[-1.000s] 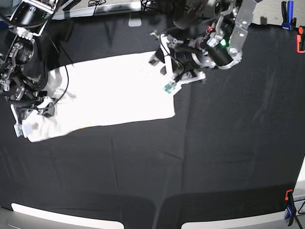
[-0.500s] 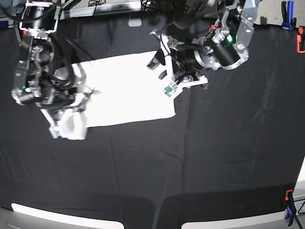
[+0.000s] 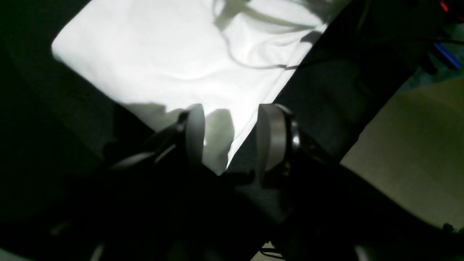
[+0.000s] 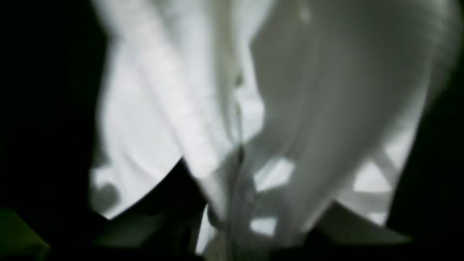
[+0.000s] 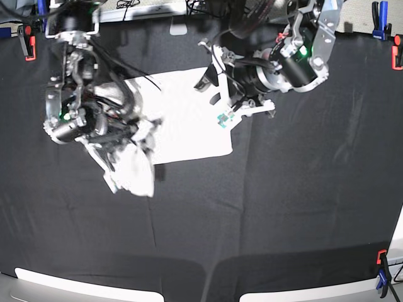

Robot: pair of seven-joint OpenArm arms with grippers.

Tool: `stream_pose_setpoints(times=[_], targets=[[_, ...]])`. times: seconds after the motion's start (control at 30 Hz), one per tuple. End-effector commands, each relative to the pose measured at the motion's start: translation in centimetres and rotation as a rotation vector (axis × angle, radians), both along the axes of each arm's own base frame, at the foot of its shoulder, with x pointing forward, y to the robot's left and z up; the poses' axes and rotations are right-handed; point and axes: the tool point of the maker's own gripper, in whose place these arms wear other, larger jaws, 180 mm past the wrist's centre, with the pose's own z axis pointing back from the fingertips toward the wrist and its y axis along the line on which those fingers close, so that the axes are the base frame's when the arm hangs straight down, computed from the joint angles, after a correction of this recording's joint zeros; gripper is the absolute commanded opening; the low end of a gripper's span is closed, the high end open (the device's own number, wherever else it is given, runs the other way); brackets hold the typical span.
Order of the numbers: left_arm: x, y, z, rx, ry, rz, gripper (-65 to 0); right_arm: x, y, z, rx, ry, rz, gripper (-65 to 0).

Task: Layout the t-shirt on the table in an organized manner, then fold the t-shirt properly
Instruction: 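Lift the gathered shirt end with the right gripper toward the left gripper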

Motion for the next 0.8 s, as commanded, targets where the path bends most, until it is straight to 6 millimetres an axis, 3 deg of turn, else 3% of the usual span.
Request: stream_pose_setpoints(times=[0.0,0.2,0.4,0.57,0.77], targets=[[0.5,-0.4,1.1,-0.027,-0.034,-0.004,-42.8,0.9,0.6,1.4,0.026,-0.05,0.004,-65.0],[0.5,-0.4,1.1,-0.027,-0.034,-0.004,-42.8,0.7,2.8,1.4,0.09,-0.047,0.004,-65.0],[0.6,-0.5,1.2,-0.035,-0.041,-0.002,-42.8,0.8,2.8,1.7,0.09,-0.054,0.005,-65.0],[0.6,-0.5,1.3,-0.039,-0.043,-0.001,-42.8,0.8,3.0,3.1,0.085,-0.102,0.014,-65.0],[0.7,-0.6,1.4,-0.046,-0.05,0.002,-42.8,-0.3,3.3,4.0,0.08,-0.133,0.025,-65.0]])
